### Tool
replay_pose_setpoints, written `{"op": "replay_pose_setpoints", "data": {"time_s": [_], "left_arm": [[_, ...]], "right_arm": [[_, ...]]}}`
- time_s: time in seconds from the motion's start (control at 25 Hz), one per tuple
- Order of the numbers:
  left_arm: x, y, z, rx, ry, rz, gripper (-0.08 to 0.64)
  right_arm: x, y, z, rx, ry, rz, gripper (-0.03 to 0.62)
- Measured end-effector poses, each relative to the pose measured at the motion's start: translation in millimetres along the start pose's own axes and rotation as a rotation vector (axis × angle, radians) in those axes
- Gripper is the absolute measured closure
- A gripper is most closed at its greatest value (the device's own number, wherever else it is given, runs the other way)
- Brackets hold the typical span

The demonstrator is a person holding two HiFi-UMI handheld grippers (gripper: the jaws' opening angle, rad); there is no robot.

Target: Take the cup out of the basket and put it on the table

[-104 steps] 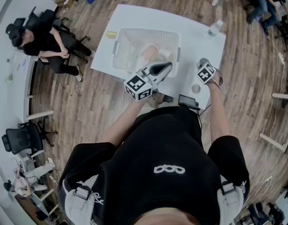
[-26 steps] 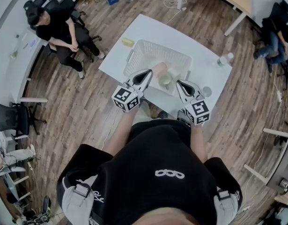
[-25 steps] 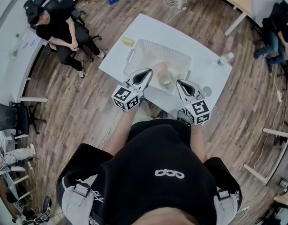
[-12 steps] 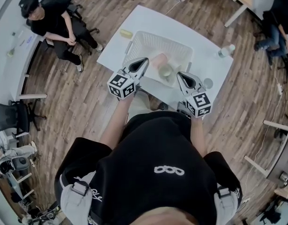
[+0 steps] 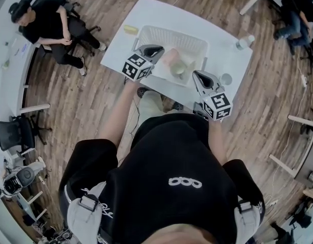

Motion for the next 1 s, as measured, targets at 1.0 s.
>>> {"op": "replay_pose_setpoints", "data": {"time_s": [1.0], "left_arm": [[85,-169,7,0.130,-0.956,0.797,0.390]], "right_arm": [[19,-48,-3,0.005,-0.217,0.012,0.568]]}}
Point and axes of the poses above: the fingertips, and each gripper's own axes: y backward along the fingers, z to its left, x out of its underside, the point moved 10 cm from there along y, backward along the fingers, and after that the axes turned 13 degrees about z, right-handed, at the moved point
